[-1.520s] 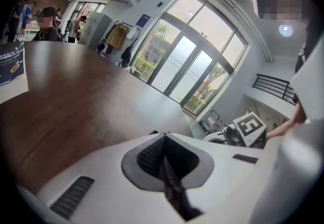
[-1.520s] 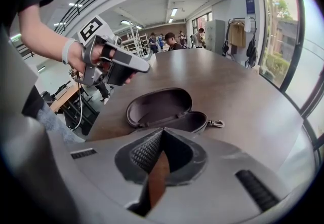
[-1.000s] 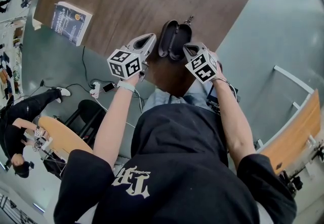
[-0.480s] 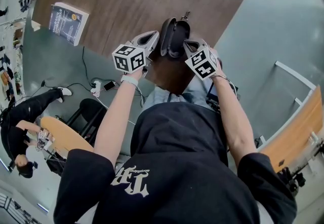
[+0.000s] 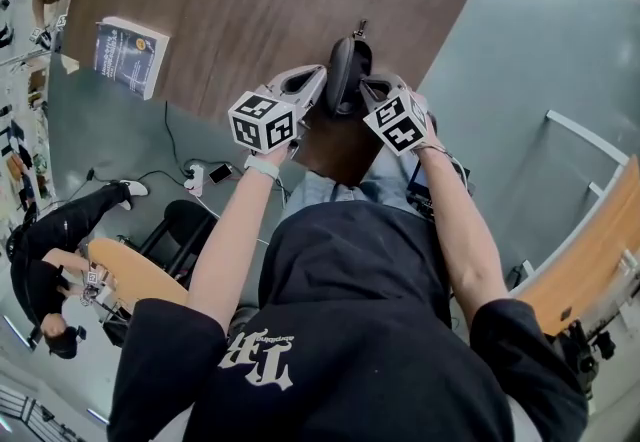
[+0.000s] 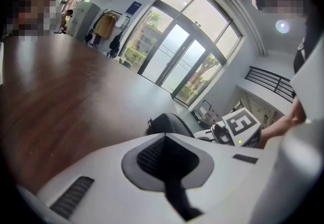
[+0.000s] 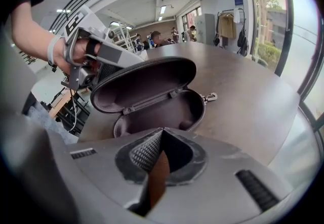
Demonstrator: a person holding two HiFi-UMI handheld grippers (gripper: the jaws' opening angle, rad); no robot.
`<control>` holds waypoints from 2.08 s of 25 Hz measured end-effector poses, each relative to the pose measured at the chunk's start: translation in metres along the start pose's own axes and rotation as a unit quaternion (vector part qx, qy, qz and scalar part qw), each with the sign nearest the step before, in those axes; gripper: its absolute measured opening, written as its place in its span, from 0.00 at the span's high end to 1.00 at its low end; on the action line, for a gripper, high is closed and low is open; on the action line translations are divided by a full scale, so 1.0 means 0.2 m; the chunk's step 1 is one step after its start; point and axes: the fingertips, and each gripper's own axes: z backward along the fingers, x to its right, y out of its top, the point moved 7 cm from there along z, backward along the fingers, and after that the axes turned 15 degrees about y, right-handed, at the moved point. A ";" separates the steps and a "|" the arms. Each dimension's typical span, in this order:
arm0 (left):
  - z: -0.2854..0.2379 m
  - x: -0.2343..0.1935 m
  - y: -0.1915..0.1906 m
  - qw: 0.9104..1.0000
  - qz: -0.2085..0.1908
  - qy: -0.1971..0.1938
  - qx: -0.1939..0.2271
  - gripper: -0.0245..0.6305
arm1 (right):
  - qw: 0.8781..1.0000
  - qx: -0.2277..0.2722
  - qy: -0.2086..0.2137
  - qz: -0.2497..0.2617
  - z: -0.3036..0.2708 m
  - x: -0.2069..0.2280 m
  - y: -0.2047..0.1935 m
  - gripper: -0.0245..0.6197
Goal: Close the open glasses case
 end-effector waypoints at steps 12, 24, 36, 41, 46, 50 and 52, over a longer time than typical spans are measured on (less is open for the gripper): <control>-0.02 0.15 0.01 0.997 -0.070 -0.026 -0.014 0.95 | 1.000 0.009 -0.009 -0.020 0.04 0.01 -0.02 0.98; -0.06 0.27 0.00 0.983 -0.176 -0.029 -0.042 0.95 | 0.999 0.020 -0.007 -0.040 0.06 0.03 -0.04 0.98; -0.13 0.24 -0.06 0.988 -0.143 -0.022 -0.057 0.95 | 0.995 0.055 -0.017 -0.084 0.20 0.12 -0.05 0.98; -0.16 0.23 -0.07 0.989 -0.133 -0.024 -0.057 0.95 | 0.994 0.071 -0.020 -0.079 0.27 0.23 0.03 0.98; -0.18 0.23 -0.10 0.993 -0.104 -0.023 -0.049 0.95 | 0.993 0.087 0.003 -0.078 0.35 0.37 0.17 0.98; -0.20 0.25 -0.10 0.996 -0.080 -0.018 -0.036 0.95 | 0.995 0.077 0.026 -0.058 0.36 0.49 0.29 0.98; -0.20 0.24 -0.11 0.997 -0.070 -0.015 -0.027 0.95 | 0.996 0.065 0.040 -0.042 0.33 0.53 0.35 0.98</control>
